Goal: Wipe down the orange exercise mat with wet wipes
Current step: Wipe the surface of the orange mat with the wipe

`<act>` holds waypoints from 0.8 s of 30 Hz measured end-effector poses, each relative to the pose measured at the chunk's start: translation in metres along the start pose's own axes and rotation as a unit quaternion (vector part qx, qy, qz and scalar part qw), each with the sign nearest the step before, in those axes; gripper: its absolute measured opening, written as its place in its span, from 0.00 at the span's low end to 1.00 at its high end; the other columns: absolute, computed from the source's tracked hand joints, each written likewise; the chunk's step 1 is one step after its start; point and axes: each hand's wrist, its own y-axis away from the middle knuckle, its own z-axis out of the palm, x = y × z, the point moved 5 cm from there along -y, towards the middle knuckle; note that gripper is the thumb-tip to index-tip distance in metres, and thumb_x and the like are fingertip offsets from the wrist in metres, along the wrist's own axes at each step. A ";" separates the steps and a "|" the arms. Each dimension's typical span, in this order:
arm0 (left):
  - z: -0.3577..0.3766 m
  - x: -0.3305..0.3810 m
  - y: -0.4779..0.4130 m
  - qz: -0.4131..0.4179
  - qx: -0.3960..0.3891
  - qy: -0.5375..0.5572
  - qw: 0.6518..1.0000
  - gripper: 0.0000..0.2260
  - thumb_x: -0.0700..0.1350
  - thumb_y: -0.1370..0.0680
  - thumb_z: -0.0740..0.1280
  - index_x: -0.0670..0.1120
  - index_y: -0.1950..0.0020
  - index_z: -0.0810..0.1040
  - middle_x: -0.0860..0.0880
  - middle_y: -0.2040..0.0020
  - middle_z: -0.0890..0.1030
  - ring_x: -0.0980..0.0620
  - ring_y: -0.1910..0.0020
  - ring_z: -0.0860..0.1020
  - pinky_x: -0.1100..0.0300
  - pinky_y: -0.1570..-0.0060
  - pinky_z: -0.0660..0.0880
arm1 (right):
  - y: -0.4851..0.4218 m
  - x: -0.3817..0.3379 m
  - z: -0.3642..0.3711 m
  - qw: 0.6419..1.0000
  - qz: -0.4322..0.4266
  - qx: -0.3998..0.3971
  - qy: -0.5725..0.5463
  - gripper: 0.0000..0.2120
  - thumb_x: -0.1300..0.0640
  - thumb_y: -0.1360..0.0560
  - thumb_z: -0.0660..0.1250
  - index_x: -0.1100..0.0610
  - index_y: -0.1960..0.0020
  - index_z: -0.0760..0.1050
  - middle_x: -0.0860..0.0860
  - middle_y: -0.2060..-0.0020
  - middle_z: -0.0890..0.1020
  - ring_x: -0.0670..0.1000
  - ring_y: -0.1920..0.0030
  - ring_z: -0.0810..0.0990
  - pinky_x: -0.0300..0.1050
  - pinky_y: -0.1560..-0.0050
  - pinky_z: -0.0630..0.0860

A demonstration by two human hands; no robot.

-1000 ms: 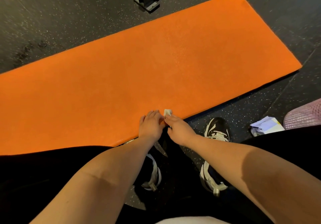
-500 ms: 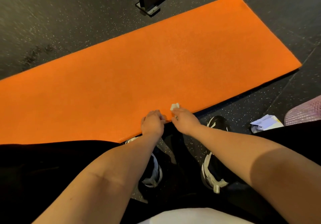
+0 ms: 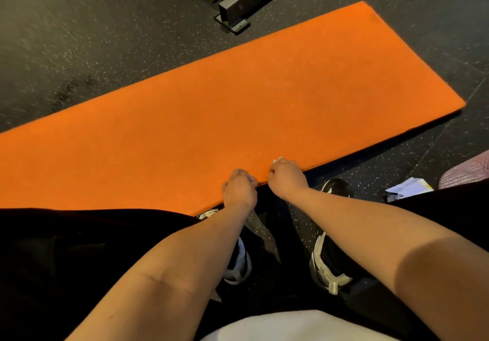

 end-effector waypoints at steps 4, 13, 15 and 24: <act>0.007 -0.004 0.016 0.010 0.003 -0.023 1.000 0.09 0.39 0.21 0.64 0.50 0.57 0.78 0.55 0.42 0.72 0.53 0.47 0.75 0.56 0.38 0.62 | 0.012 0.005 0.011 1.000 0.011 -0.006 0.007 0.11 0.57 0.19 0.57 0.57 0.48 0.78 0.52 0.45 0.76 0.56 0.41 0.72 0.51 0.46 0.74; 0.012 -0.007 0.017 0.033 -0.001 -0.029 0.999 0.09 0.50 0.18 0.63 0.53 0.38 0.75 0.54 0.32 0.72 0.50 0.30 0.66 0.50 0.33 0.56 | 0.020 -0.001 0.037 0.991 -0.124 -0.044 -0.025 0.21 0.62 0.17 0.57 0.55 0.25 0.70 0.53 0.26 0.71 0.55 0.26 0.64 0.51 0.25 0.62; 0.014 -0.007 0.014 0.029 -0.017 -0.046 0.998 0.15 0.51 0.17 0.62 0.55 0.30 0.71 0.54 0.25 0.68 0.49 0.25 0.61 0.47 0.30 0.56 | 0.015 0.011 0.034 0.995 -0.097 -0.007 0.001 0.22 0.63 0.17 0.57 0.56 0.23 0.67 0.53 0.23 0.67 0.56 0.22 0.59 0.50 0.22 0.55; 0.014 -0.004 0.001 -0.015 -0.064 -0.105 0.992 0.20 0.51 0.14 0.52 0.58 0.22 0.62 0.55 0.18 0.56 0.47 0.24 0.56 0.47 0.30 0.56 | 0.007 -0.008 0.050 0.991 -0.112 -0.058 -0.041 0.26 0.62 0.15 0.55 0.57 0.18 0.57 0.53 0.18 0.52 0.52 0.18 0.46 0.52 0.20 0.55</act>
